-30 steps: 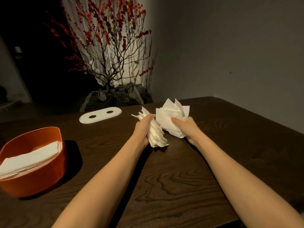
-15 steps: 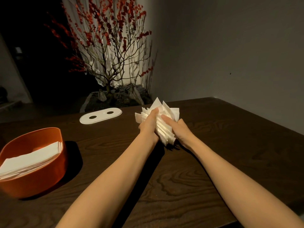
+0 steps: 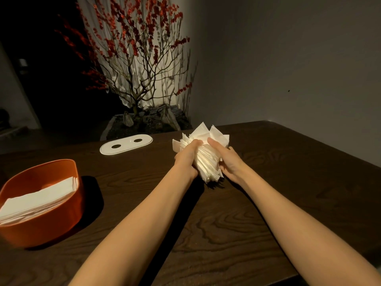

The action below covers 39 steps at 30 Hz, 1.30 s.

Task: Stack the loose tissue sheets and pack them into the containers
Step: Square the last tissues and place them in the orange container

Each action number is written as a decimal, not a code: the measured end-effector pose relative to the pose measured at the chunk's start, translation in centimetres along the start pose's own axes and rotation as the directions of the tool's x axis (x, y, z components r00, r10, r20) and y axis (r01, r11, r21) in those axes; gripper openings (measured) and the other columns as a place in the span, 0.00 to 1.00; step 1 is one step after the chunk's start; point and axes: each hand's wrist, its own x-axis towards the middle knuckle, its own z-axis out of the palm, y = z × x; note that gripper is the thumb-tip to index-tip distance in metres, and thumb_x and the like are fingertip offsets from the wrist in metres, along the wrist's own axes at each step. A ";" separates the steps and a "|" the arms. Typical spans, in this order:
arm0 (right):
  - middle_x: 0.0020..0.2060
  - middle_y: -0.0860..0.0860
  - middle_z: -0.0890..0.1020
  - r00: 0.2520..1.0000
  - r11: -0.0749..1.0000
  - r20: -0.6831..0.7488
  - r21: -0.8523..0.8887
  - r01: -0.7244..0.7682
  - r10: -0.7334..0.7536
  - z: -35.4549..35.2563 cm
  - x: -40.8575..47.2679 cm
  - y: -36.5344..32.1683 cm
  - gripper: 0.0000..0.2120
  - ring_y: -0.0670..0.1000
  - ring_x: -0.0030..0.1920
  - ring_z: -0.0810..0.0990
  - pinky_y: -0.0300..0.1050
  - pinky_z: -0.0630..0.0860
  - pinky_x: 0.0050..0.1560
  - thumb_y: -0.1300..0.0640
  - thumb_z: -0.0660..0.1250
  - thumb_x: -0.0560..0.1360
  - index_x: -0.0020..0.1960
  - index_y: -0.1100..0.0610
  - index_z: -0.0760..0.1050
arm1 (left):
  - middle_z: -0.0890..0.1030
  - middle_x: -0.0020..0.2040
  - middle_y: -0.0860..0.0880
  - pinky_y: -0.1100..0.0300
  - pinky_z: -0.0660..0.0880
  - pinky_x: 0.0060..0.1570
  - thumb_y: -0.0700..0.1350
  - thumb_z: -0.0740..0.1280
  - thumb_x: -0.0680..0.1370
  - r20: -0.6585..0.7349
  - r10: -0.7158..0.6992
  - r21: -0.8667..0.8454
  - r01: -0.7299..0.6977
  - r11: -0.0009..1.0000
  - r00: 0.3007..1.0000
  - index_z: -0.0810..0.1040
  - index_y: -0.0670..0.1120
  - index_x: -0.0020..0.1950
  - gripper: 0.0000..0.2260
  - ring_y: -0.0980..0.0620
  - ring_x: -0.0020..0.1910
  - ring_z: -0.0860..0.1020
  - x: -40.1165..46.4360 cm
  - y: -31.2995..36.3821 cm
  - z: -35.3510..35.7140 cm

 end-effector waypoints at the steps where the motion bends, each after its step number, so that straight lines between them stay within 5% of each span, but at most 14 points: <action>1: 0.59 0.58 0.80 0.999 1.000 0.042 -0.028 -0.001 0.002 -0.2 0.1 0.0 0.52 0.55 0.55 0.82 0.56 0.78 0.59 0.42 0.82 0.55 0.70 0.61 0.64 | 0.82 0.52 0.40 0.37 0.76 0.53 0.42 0.79 0.60 0.002 -0.003 -0.005 0.003 1.000 1.000 0.71 0.44 0.66 0.36 0.38 0.48 0.82 0.1 0.0 0.0; 7: 0.57 0.57 0.81 0.998 0.998 0.067 -0.054 -0.018 0.022 0.0 -0.4 -0.2 0.30 0.54 0.56 0.82 0.53 0.77 0.59 0.52 0.76 0.68 0.66 0.59 0.70 | 0.81 0.51 0.40 0.41 0.77 0.53 0.41 0.75 0.70 0.016 -0.004 0.044 0.003 0.999 1.000 0.73 0.42 0.62 0.23 0.40 0.48 0.81 -0.7 0.3 -0.2; 10: 0.58 0.53 0.81 0.997 0.996 0.037 -0.068 -0.061 0.064 0.1 -0.4 -0.4 0.35 0.53 0.60 0.79 0.55 0.70 0.68 0.46 0.77 0.64 0.67 0.56 0.71 | 0.81 0.51 0.40 0.44 0.76 0.45 0.41 0.72 0.73 0.047 -0.009 0.054 0.007 0.999 0.999 0.72 0.42 0.64 0.21 0.41 0.48 0.80 -0.9 0.4 -0.1; 12: 0.59 0.54 0.81 0.999 0.998 0.027 -0.055 -0.041 0.042 0.0 -0.2 -0.3 0.28 0.53 0.61 0.78 0.53 0.69 0.68 0.50 0.73 0.70 0.67 0.58 0.71 | 0.81 0.52 0.40 0.45 0.76 0.41 0.40 0.71 0.73 0.052 -0.011 0.054 0.008 0.999 0.999 0.72 0.42 0.65 0.22 0.41 0.48 0.80 -1.0 0.5 -0.1; 16: 0.71 0.56 0.69 0.996 0.998 -0.071 -0.033 -0.049 0.046 0.3 -0.7 -0.8 0.37 0.54 0.70 0.69 0.49 0.66 0.71 0.51 0.70 0.73 0.76 0.60 0.57 | 0.79 0.51 0.41 0.44 0.75 0.51 0.43 0.68 0.74 0.021 0.000 0.076 -0.002 0.997 1.000 0.73 0.41 0.61 0.17 0.41 0.49 0.79 -1.2 0.6 -0.4; 21: 0.68 0.56 0.72 0.982 0.998 -0.183 0.046 -0.033 0.041 -0.1 -0.7 -1.4 0.28 0.56 0.67 0.72 0.47 0.73 0.54 0.55 0.63 0.80 0.76 0.58 0.56 | 0.73 0.42 0.43 0.52 0.71 0.45 0.45 0.61 0.75 0.014 0.036 0.044 -0.036 0.998 0.999 0.71 0.41 0.48 0.08 0.44 0.40 0.74 -1.3 1.2 -1.0; 25: 0.66 0.56 0.73 0.966 0.999 -0.254 0.037 -0.028 0.037 0.0 -0.9 -1.8 0.26 0.57 0.64 0.74 0.53 0.75 0.55 0.55 0.62 0.80 0.75 0.57 0.59 | 0.74 0.46 0.41 0.50 0.72 0.46 0.45 0.59 0.75 0.048 0.022 0.012 -0.023 1.000 0.999 0.70 0.40 0.54 0.12 0.42 0.43 0.74 -1.5 1.8 -1.4; 29: 0.69 0.56 0.70 0.943 1.000 -0.332 -0.013 -0.001 -0.004 0.0 -0.8 -2.1 0.26 0.57 0.67 0.72 0.53 0.73 0.58 0.55 0.62 0.80 0.75 0.57 0.57 | 0.75 0.55 0.39 0.43 0.71 0.59 0.47 0.60 0.74 0.074 -0.020 -0.031 0.023 0.999 0.997 0.71 0.40 0.53 0.13 0.39 0.53 0.76 -1.4 1.9 -2.1; 33: 0.68 0.56 0.69 0.930 0.980 -0.359 -0.199 0.009 -0.081 0.4 -0.9 -2.0 0.25 0.56 0.67 0.69 0.48 0.70 0.55 0.53 0.60 0.81 0.74 0.61 0.58 | 0.77 0.52 0.39 0.47 0.75 0.51 0.51 0.64 0.74 0.067 0.058 0.028 -0.060 0.998 0.996 0.72 0.39 0.58 0.19 0.41 0.49 0.79 -1.5 1.7 -1.7; 35: 0.68 0.56 0.69 0.945 0.973 -0.320 -0.232 -0.015 -0.062 0.8 -1.0 -1.8 0.26 0.56 0.66 0.70 0.50 0.71 0.57 0.53 0.60 0.81 0.75 0.61 0.57 | 0.77 0.58 0.41 0.52 0.75 0.50 0.52 0.66 0.75 -0.016 0.267 0.246 -0.255 0.935 0.963 0.66 0.41 0.68 0.26 0.44 0.53 0.78 -1.1 1.5 -1.3; 37: 0.68 0.55 0.70 0.958 0.972 -0.285 -0.235 -0.027 -0.042 1.3 -1.3 -1.7 0.27 0.56 0.66 0.71 0.50 0.73 0.58 0.52 0.61 0.80 0.75 0.61 0.56 | 0.75 0.59 0.44 0.57 0.70 0.46 0.51 0.65 0.78 0.048 0.553 0.541 -0.487 0.686 0.832 0.65 0.42 0.70 0.24 0.48 0.53 0.75 -1.5 1.3 -0.8; 39: 0.68 0.56 0.71 0.968 0.977 -0.250 -0.210 -0.031 -0.023 1.8 -1.6 -1.6 0.29 0.56 0.64 0.73 0.52 0.74 0.61 0.52 0.62 0.80 0.75 0.61 0.56 | 0.74 0.55 0.47 0.60 0.69 0.39 0.49 0.65 0.78 0.161 0.630 0.646 -0.564 0.514 0.760 0.65 0.43 0.67 0.21 0.50 0.49 0.73 -2.0 1.0 -0.3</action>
